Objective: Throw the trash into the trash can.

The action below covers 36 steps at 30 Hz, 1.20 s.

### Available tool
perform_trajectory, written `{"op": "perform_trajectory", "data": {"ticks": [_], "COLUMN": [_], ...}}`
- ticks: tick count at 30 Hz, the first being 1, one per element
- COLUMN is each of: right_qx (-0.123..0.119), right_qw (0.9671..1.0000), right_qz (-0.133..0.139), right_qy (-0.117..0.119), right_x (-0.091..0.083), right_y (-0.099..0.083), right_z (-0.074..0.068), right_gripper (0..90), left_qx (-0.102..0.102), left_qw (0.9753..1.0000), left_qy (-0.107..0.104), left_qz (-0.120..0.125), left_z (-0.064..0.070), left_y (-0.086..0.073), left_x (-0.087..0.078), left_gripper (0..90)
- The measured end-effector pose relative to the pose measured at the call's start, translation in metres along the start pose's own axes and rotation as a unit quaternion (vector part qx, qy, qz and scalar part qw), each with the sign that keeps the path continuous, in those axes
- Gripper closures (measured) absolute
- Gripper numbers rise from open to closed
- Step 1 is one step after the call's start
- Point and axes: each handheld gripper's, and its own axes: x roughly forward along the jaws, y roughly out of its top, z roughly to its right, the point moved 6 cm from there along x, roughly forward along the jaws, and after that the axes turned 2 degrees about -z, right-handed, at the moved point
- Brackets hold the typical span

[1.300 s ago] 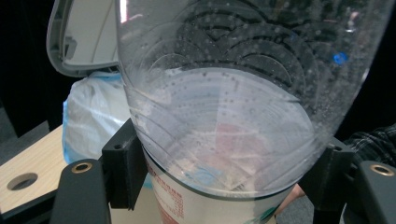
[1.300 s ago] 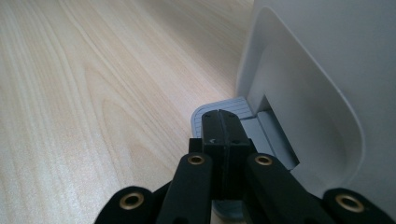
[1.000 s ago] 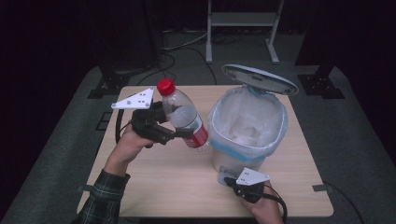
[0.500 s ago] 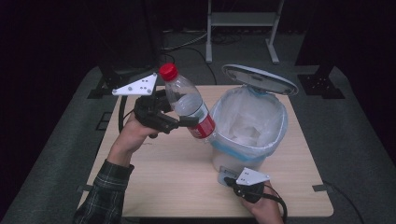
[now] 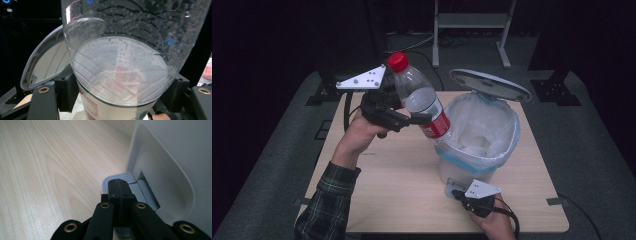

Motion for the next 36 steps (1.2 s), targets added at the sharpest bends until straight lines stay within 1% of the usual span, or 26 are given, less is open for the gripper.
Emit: {"op": "perform_trajectory", "data": {"ticks": [5, 7, 8, 16, 20, 25, 27, 30, 32, 34, 36], "right_qx": [0.000, 0.000, 0.000, 0.000, 0.000, 0.001, 0.001, 0.001, 0.001, 0.002, 0.002], "right_qw": [1.0000, 1.0000, 1.0000, 1.0000, 1.0000, 1.0000, 1.0000, 1.0000, 1.0000, 1.0000, 1.0000], "right_qz": [0.000, 0.000, 0.000, 0.000, 0.000, -0.001, 0.000, 0.000, 0.000, -0.001, 0.000], "right_qy": [0.000, 0.001, 0.001, 0.000, 0.000, 0.001, 0.001, 0.001, 0.001, 0.002, 0.001], "right_x": [0.000, 0.000, 0.000, 0.000, 0.000, 0.000, 0.000, 0.000, 0.000, 0.000, 0.000], "right_y": [0.000, 0.000, 0.000, 0.000, 0.000, 0.000, 0.000, 0.000, 0.000, 0.000, 0.000], "right_z": [0.000, 0.000, 0.000, 0.000, 0.000, 0.000, 0.000, 0.000, 0.000, 0.000, 0.000], "right_gripper": [89.9, 89.9, 89.9, 89.8, 89.9, 89.9, 89.9, 89.9, 89.9, 89.9, 89.9], "left_qx": [0.000, 0.000, 0.000, -0.002, 0.003, -0.003, -0.002, -0.002, -0.004, -0.004, -0.004], "left_qw": [1.0000, 1.0000, 1.0000, 0.9999, 0.9999, 0.9999, 0.9998, 0.9997, 0.9996, 0.9993, 0.9993], "left_qy": [-0.002, -0.004, -0.004, -0.010, -0.008, -0.011, -0.010, -0.014, -0.016, -0.016, -0.015], "left_qz": [0.001, 0.000, 0.000, -0.001, -0.008, -0.012, -0.015, -0.019, -0.022, -0.033, -0.035], "left_z": [-0.004, -0.006, -0.006, -0.011, -0.013, -0.015, -0.016, -0.017, -0.017, -0.018, -0.018], "left_y": [0.003, 0.005, 0.005, 0.006, 0.003, -0.001, -0.003, -0.006, -0.008, -0.012, -0.013], "left_x": [0.007, 0.013, 0.013, 0.029, 0.038, 0.048, 0.051, 0.056, 0.060, 0.064, 0.066], "left_gripper": [28.1, 28.1, 28.1, 28.1, 28.0, 28.0, 27.9, 27.9, 27.8, 27.7, 27.6]}}
